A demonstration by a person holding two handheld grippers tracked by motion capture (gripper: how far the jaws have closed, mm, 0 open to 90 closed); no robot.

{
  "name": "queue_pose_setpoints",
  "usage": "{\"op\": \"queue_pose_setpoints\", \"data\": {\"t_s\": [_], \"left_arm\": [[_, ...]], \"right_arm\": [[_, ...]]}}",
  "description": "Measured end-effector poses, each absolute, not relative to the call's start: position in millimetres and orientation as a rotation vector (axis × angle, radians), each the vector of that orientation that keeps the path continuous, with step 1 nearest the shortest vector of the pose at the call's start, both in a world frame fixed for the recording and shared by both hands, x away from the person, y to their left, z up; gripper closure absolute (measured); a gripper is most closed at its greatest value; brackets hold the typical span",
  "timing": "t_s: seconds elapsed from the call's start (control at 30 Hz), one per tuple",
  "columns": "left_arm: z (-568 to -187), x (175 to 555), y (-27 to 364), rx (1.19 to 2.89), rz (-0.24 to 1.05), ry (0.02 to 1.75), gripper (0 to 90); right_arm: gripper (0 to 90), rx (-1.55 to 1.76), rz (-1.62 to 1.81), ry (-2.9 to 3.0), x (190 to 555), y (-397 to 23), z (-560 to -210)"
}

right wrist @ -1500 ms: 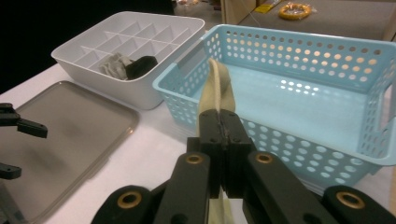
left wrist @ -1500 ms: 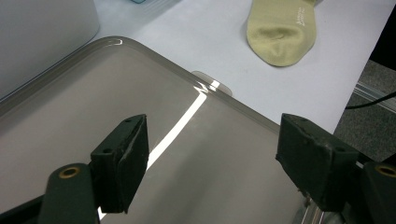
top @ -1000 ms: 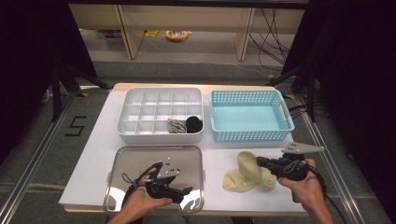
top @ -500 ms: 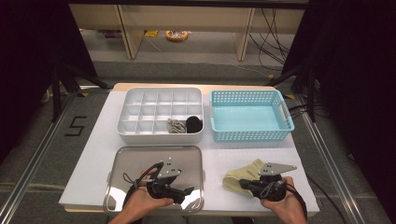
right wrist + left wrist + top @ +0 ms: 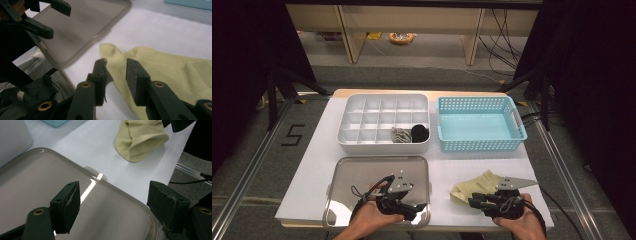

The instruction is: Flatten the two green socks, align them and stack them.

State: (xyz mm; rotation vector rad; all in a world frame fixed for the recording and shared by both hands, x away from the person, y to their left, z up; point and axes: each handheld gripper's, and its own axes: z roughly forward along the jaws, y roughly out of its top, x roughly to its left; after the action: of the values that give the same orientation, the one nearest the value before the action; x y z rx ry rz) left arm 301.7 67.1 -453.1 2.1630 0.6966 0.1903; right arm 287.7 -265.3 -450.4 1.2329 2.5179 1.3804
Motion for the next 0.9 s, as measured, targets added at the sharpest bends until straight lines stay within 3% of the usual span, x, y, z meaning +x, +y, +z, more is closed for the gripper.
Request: {"op": "queue_pose_setpoints", "data": {"t_s": [0.43, 0.9], "left_arm": [[-451, 300, 37, 2.162, 0.159, 0.664, 28.4], [-468, 308, -11, 2.239, 0.113, 0.630, 39.3]], "right_arm": [[68.6, 1.353, 1.241, 2.313, 301, -308, -445], [66.4, 1.411, 1.018, 2.298, 329, -327, -457]]}}
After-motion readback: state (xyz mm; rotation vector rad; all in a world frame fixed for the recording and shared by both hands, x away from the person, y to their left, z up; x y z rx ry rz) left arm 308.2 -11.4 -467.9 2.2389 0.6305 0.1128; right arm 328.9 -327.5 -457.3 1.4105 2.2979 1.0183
